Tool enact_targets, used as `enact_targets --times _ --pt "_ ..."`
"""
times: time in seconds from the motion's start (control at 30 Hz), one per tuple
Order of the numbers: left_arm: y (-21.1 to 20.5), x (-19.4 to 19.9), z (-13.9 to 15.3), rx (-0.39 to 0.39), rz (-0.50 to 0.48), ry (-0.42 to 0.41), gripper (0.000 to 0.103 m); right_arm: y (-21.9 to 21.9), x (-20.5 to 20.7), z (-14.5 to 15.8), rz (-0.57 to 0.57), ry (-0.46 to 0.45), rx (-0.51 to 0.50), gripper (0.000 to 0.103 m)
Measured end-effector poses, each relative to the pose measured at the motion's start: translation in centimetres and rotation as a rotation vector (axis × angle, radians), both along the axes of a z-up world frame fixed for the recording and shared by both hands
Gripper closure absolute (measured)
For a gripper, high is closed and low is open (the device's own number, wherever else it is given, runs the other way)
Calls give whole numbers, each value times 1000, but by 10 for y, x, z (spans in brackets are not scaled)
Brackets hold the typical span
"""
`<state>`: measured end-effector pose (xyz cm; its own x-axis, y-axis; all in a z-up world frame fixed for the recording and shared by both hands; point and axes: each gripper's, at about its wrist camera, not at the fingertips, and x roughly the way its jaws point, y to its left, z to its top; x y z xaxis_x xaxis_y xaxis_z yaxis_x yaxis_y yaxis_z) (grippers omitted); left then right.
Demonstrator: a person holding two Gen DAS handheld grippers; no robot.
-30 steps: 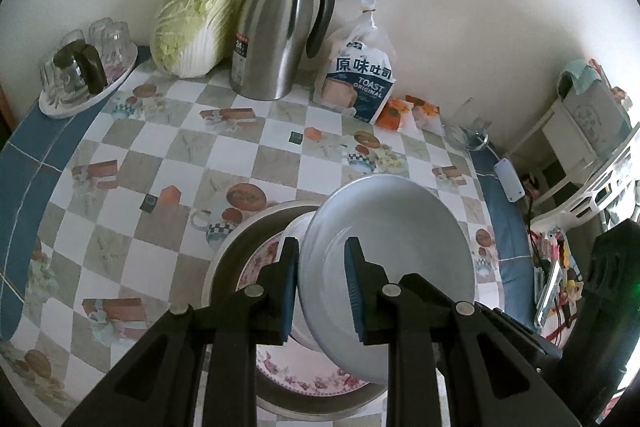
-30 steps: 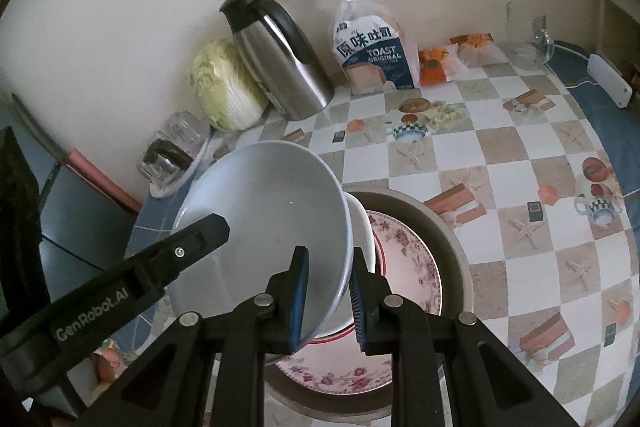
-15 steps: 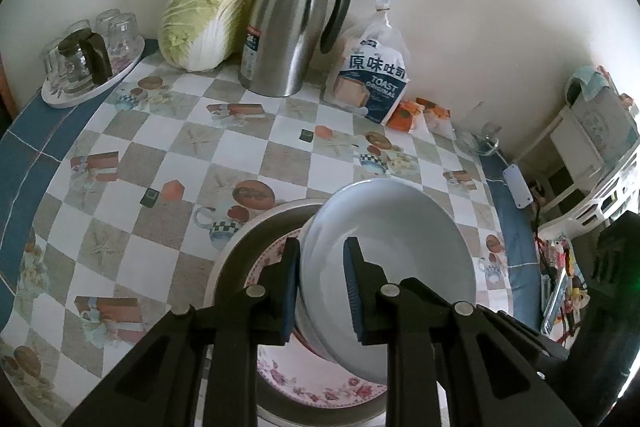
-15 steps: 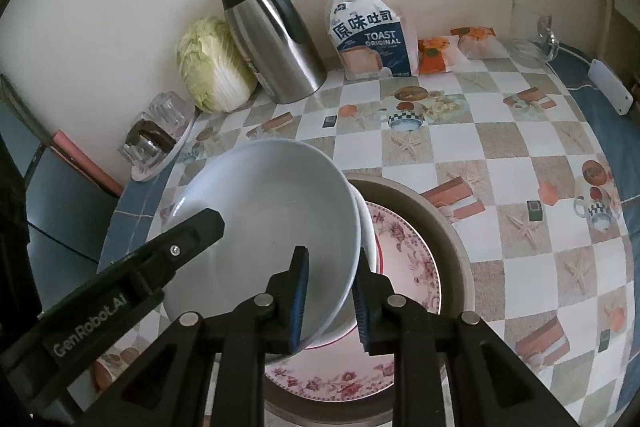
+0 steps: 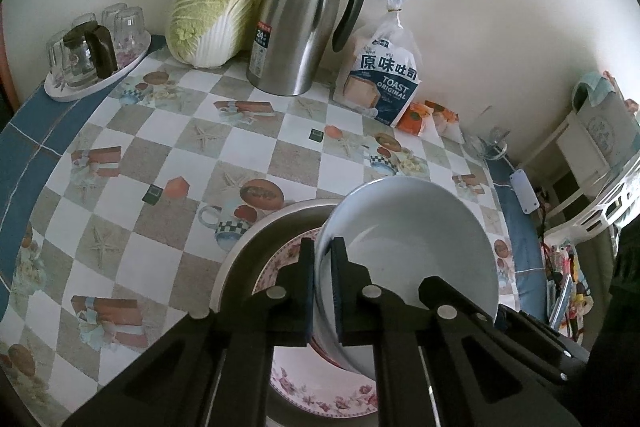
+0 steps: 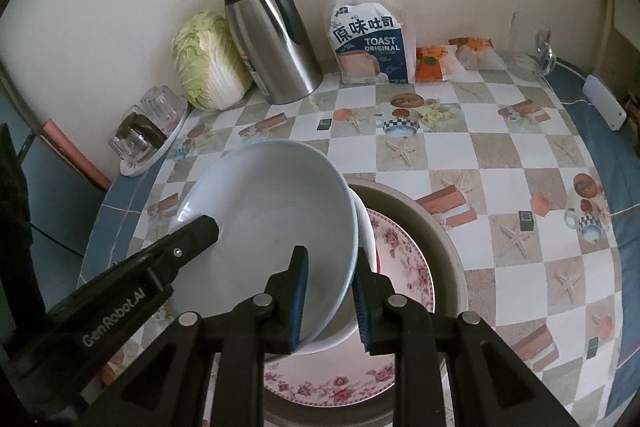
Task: Organize plates and bowls
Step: 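Lower the white round bowl onto the stacked bowls with both tools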
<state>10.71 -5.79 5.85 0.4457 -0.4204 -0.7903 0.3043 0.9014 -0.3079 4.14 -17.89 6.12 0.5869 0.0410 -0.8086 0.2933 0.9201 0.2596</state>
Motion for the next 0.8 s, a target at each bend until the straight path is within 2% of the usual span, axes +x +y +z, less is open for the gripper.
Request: enact_targets --times 0.8 --pt "3 2 -3 -17 4 10 98 -5 -5 10 -43 -35 -10 77"
